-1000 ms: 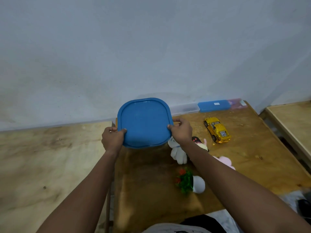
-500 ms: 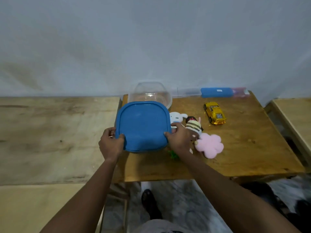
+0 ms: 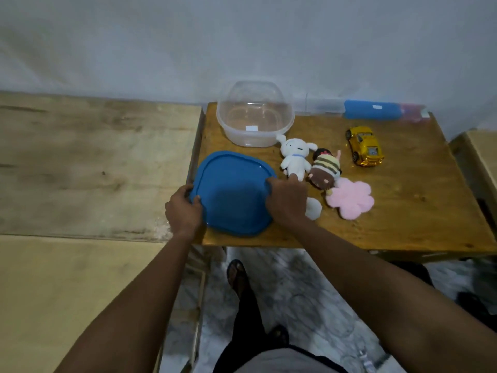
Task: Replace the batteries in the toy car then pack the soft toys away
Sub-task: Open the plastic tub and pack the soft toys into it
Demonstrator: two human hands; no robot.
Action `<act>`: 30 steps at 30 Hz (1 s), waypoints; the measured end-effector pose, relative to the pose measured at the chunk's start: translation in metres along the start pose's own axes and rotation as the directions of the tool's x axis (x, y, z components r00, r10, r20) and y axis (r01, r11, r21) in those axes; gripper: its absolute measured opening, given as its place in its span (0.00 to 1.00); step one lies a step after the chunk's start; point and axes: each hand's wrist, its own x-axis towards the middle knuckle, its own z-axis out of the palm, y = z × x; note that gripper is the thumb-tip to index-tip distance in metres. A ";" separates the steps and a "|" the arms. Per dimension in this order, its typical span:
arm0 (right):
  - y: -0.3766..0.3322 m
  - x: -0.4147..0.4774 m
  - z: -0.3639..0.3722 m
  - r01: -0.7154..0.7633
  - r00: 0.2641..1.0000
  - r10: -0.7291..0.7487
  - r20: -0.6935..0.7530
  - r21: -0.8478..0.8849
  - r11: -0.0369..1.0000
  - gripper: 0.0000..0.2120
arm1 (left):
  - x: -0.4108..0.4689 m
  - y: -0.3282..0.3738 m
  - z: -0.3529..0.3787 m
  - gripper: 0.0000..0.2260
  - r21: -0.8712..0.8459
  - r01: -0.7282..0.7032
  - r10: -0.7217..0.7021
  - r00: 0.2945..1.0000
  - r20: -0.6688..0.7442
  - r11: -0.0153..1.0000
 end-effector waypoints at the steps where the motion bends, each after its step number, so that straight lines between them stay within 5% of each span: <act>1: -0.001 0.001 0.002 0.017 0.999 -0.017 0.040 -0.017 1.000 0.12 | 0.002 0.001 0.004 0.16 0.006 0.018 -0.019 1.000 0.008 1.000; 10: 0.008 -0.001 0.020 0.229 0.956 -0.202 0.213 -0.113 0.967 0.12 | -0.002 0.005 0.028 0.18 0.014 0.169 -0.168 0.982 -0.089 0.985; 20: 0.018 -0.002 0.021 0.329 0.928 -0.280 0.245 -0.194 0.924 0.15 | -0.008 -0.001 0.035 0.19 0.202 0.122 -0.110 0.991 -0.072 0.972; 30: 0.057 -0.036 -0.006 0.171 0.976 -0.162 -0.147 0.048 0.984 0.16 | -0.045 0.041 0.033 0.22 0.215 -0.101 0.088 0.994 0.070 0.971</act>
